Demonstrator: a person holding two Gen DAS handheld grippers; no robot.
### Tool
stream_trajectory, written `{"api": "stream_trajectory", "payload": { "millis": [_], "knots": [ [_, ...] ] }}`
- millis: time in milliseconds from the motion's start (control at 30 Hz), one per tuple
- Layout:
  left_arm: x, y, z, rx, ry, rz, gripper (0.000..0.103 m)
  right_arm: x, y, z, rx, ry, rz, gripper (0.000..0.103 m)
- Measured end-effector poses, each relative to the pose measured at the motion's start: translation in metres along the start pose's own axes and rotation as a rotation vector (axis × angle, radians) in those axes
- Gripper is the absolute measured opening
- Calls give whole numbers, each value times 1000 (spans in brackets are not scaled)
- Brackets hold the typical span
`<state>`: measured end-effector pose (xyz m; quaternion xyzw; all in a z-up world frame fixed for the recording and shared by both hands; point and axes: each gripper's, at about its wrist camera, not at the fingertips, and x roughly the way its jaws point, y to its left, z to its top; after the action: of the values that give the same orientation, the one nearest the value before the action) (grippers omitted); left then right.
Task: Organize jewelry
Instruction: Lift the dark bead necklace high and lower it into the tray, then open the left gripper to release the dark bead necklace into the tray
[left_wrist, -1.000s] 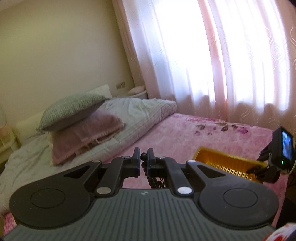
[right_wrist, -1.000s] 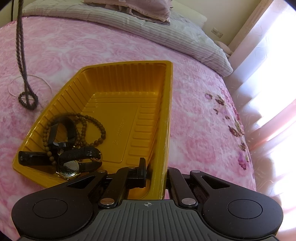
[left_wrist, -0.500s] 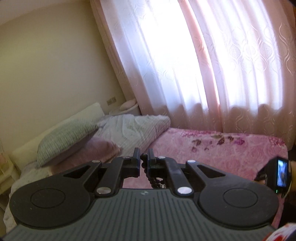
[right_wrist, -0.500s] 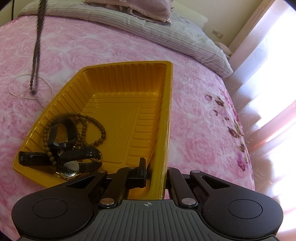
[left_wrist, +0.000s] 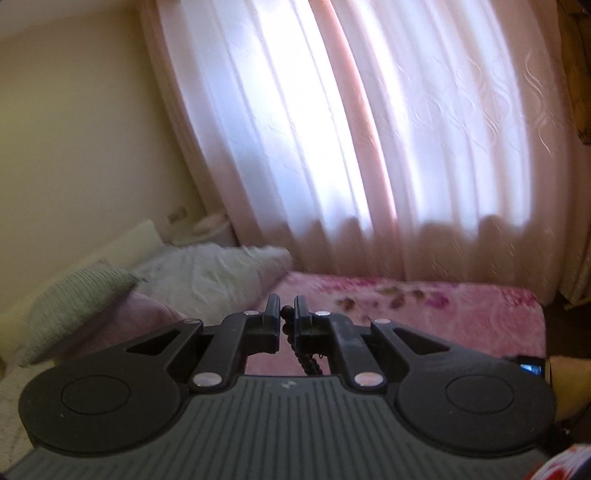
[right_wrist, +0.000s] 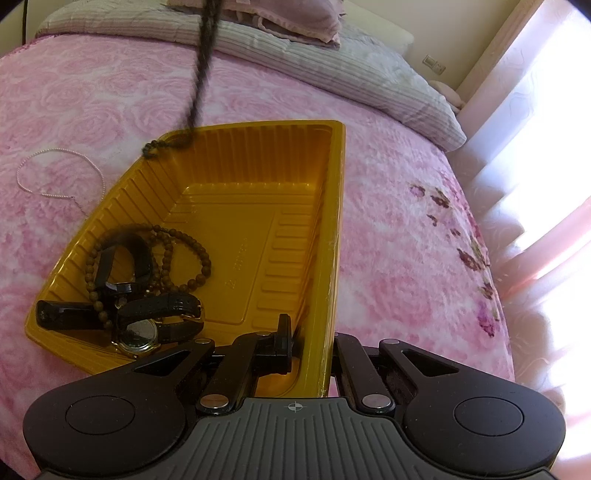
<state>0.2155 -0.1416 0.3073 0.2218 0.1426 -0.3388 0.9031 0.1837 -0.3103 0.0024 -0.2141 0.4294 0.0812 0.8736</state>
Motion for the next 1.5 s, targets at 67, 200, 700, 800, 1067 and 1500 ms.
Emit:
{"api": "stream_trajectory", "payload": {
  "millis": [67,200,700,800,1067,1500],
  "knots": [
    [13,-9,-11,4,35,-20,6,0,0,-1,2,-1,2,5],
    [43,-19,-37,14,130,-52,6,1,-1,-2,5,-2,5,5],
    [112,-45,-107,-6,338,-126,6,4,-3,-3,16,6,15,5],
    [114,-47,-108,-9,342,-135,6,4,-3,-3,17,6,17,5],
    [122,-57,-115,-18,357,-164,6,4,-3,-3,19,7,17,5],
    [131,-67,-126,-23,384,-188,6,4,-3,-3,20,7,17,5]
  ]
}}
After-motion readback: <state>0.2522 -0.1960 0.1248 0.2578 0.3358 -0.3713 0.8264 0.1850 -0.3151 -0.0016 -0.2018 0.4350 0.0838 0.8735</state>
